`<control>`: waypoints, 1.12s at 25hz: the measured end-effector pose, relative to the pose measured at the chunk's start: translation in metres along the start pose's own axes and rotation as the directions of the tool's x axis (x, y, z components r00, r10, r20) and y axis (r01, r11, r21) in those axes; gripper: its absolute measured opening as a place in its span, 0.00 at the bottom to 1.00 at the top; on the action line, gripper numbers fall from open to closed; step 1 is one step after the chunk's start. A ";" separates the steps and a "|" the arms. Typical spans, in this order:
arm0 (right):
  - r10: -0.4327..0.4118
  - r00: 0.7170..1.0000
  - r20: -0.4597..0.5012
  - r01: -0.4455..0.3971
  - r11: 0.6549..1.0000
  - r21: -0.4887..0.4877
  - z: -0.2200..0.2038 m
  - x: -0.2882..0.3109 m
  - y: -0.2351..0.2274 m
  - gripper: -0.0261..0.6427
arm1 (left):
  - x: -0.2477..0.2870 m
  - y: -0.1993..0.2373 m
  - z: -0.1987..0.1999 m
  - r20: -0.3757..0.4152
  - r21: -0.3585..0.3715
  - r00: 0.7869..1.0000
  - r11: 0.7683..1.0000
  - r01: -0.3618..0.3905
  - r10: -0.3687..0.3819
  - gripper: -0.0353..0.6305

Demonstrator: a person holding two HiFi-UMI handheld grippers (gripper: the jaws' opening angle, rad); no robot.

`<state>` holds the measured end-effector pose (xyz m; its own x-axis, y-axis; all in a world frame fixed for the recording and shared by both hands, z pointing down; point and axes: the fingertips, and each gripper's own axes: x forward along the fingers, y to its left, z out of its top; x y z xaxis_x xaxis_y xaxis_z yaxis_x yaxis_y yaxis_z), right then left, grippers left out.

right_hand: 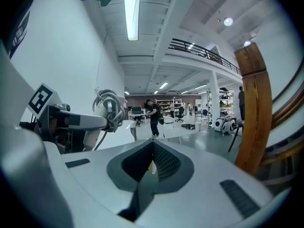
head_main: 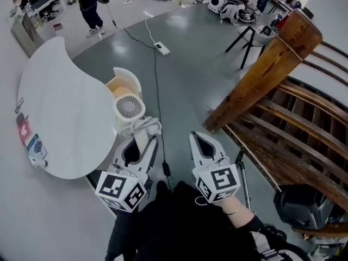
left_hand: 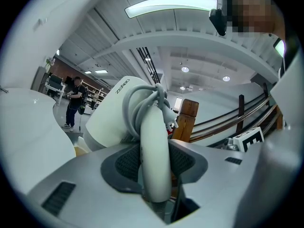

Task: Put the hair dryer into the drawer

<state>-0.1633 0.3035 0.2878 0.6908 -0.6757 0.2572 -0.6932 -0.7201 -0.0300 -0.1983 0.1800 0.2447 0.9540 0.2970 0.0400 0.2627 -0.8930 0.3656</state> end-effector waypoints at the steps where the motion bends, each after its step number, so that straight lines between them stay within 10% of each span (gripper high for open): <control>1: -0.007 1.000 -0.005 0.007 1.000 0.000 -0.001 0.001 0.002 0.04 | -0.002 0.002 0.000 0.001 0.001 1.000 1.000 0.004 -0.004 0.30; 28: -0.022 0.998 -0.054 0.022 1.000 -0.006 0.005 0.083 -0.034 0.04 | 0.051 0.056 0.008 -0.001 -0.020 0.999 0.999 -0.038 0.038 0.30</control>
<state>-0.0815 0.2713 0.3051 0.6939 -0.6501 0.3095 -0.6792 -0.7337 -0.0184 -0.1332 0.1424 0.2594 0.9632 0.2633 0.0550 0.2233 -0.8967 0.3822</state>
